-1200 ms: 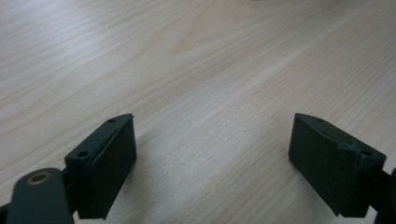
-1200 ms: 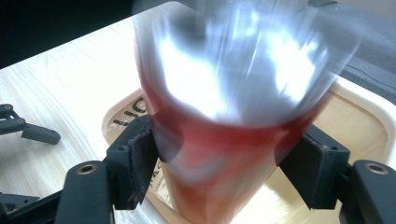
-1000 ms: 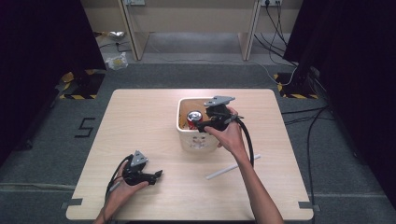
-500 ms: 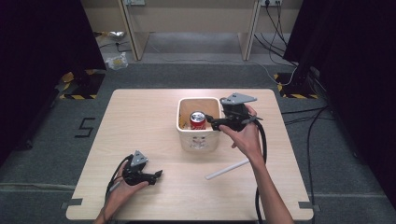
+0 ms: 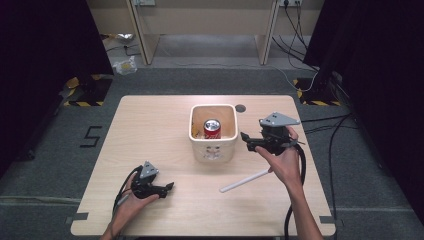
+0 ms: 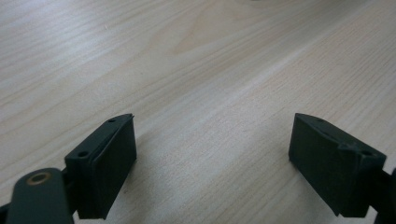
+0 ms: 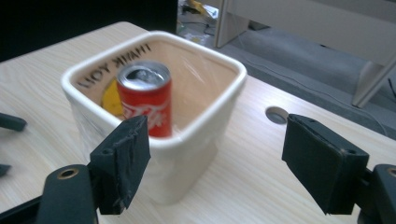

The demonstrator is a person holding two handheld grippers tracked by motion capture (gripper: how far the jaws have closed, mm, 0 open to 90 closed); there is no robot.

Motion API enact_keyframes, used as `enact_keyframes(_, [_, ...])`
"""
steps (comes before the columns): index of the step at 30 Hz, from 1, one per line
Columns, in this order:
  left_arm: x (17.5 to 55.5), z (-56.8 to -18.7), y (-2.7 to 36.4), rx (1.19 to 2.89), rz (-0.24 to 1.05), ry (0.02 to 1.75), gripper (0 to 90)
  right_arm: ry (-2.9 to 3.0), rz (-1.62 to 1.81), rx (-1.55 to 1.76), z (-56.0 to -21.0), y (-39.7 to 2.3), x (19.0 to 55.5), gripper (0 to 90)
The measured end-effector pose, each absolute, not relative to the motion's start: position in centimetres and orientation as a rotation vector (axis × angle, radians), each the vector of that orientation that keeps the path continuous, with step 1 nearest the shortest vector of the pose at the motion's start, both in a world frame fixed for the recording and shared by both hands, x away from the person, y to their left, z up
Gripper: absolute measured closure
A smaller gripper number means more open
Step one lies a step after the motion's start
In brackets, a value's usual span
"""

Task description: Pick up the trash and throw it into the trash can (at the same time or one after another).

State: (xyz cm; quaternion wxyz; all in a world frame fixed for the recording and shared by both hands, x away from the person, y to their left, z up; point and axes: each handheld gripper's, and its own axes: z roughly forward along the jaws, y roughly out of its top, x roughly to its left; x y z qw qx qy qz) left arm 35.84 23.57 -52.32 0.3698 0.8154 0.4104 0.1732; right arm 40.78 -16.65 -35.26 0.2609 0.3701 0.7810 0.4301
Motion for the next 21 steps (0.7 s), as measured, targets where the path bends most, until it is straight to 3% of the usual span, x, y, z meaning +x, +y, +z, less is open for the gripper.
enact_keyframes(21, [35.8,-52.3,23.6,2.095,0.445,1.052,14.0,2.125,1.073,1.106,-41.2,-18.9,38.8,24.7])
